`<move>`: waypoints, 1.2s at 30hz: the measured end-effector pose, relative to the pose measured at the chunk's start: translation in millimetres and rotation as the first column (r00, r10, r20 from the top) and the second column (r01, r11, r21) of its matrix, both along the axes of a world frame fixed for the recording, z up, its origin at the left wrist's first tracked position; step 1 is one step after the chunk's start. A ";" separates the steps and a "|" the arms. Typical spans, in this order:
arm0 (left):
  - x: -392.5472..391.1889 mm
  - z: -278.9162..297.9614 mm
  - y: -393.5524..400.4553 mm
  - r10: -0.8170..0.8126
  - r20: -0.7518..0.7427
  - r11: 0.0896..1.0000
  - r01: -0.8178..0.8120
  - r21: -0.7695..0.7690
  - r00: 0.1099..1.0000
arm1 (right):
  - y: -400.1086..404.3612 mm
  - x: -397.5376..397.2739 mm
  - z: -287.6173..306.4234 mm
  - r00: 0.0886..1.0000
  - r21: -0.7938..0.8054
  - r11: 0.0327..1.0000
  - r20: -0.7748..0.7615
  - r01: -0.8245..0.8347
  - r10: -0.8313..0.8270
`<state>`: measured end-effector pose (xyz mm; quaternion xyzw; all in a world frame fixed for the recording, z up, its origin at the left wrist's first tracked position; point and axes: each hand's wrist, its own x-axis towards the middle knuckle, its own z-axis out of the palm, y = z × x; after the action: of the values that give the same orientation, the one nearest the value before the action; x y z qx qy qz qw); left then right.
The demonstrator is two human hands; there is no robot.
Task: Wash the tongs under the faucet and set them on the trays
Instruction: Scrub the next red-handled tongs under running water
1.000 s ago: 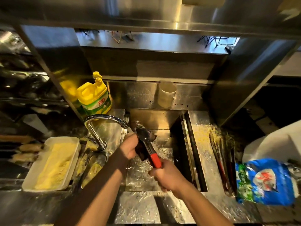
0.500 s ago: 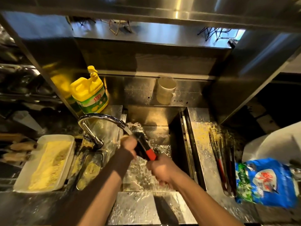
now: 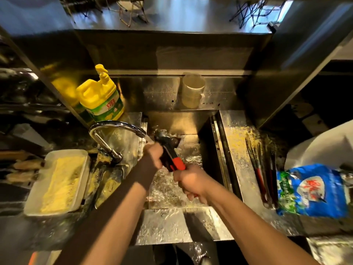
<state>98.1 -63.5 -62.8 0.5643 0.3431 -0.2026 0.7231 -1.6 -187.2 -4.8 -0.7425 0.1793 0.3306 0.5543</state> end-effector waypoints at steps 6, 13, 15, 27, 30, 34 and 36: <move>3.3 -2.7 3.7 -0.009 -0.018 0.999 0.008 -0.045 1.000 | -2.1 2.6 3.0 0.999 -0.021 0.999 -0.008 -0.046 0.046; -0.4 -26.7 43.9 0.167 -0.058 0.983 -0.170 -0.064 0.984 | -53.6 -3.2 6.1 0.999 -0.035 0.999 0.054 -0.006 0.008; -16.7 -20.7 30.3 0.089 -0.042 0.969 -0.097 -0.229 0.995 | -45.6 5.5 5.8 0.983 -0.142 0.990 0.178 -0.028 0.053; -46.5 -2.8 28.5 0.062 0.099 0.827 0.004 -0.562 0.993 | -24.0 10.6 -3.2 0.925 -0.474 0.877 0.295 -0.077 0.240; -43.8 -1.5 23.7 0.037 0.137 0.868 0.036 -0.495 0.990 | -18.8 5.4 -2.8 0.972 -0.177 0.983 0.223 -0.038 0.078; -22.9 -2.0 13.5 -0.017 0.075 0.977 0.032 -0.212 0.997 | -14.4 -0.9 -3.9 0.978 -0.186 0.982 0.196 -0.032 0.069; -20.2 -5.9 7.3 -0.061 0.022 0.992 0.063 -0.112 0.998 | -11.2 3.2 -2.4 0.977 -0.228 0.974 0.210 0.018 0.031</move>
<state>77.9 -56.3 -68.7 0.5349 0.3065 -0.2385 0.7503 1.6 -198.4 -7.1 -0.8329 0.1537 0.2286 0.4801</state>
